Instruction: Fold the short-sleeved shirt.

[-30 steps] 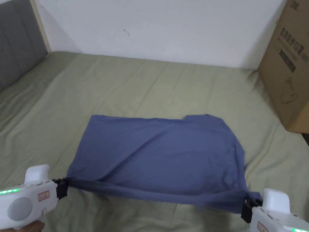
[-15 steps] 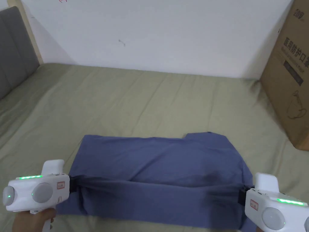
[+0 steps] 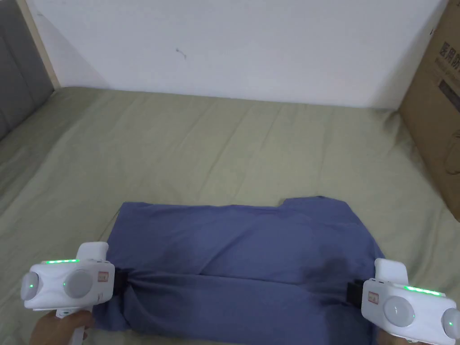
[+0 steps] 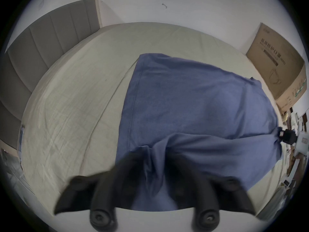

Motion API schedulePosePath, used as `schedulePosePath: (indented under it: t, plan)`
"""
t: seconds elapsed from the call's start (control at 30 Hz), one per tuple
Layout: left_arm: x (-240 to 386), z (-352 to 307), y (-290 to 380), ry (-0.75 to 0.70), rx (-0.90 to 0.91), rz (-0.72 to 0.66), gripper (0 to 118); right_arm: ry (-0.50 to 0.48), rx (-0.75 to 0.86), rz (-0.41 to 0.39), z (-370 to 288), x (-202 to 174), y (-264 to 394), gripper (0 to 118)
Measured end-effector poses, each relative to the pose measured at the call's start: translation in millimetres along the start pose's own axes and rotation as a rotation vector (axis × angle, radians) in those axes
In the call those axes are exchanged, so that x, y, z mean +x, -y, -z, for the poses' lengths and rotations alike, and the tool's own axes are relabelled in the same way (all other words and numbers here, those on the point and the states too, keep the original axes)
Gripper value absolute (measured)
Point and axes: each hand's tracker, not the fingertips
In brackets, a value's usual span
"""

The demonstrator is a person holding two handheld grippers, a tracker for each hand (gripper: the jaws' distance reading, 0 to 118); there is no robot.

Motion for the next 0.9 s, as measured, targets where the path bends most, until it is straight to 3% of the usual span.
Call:
schedulePosePath:
  t: [0.03,0.07,0.37,0.6,0.67,0.77,0.8,0.9]
  plan:
    - [1,-8,-1,0.029,0.019,-0.026,93,-0.012,0.016,-0.002,-9,0,-3,92]
    - [4,-18,-2,0.047,0.043,-0.049,101,-0.027,0.061,-0.001,-24,1,-5,95]
    - [38,-173,5,0.081,0.533,0.037,102,-0.09,0.531,-0.041,-193,-17,-10,95]
    - [61,-246,52,0.03,0.896,0.056,99,-0.021,0.8,-0.107,-281,-38,20,94]
    - [64,-253,63,0.031,0.926,0.071,86,-0.004,0.828,-0.122,-291,-43,29,83]
    - [66,-260,74,0.049,0.923,0.083,11,0.009,0.826,-0.13,-301,-50,39,22]
    - [67,-260,77,0.055,0.921,0.089,0,0.015,0.828,-0.132,-300,-49,41,0]
    - [67,-261,82,0.079,0.892,0.109,0,0.001,0.833,-0.135,-302,-50,46,0]
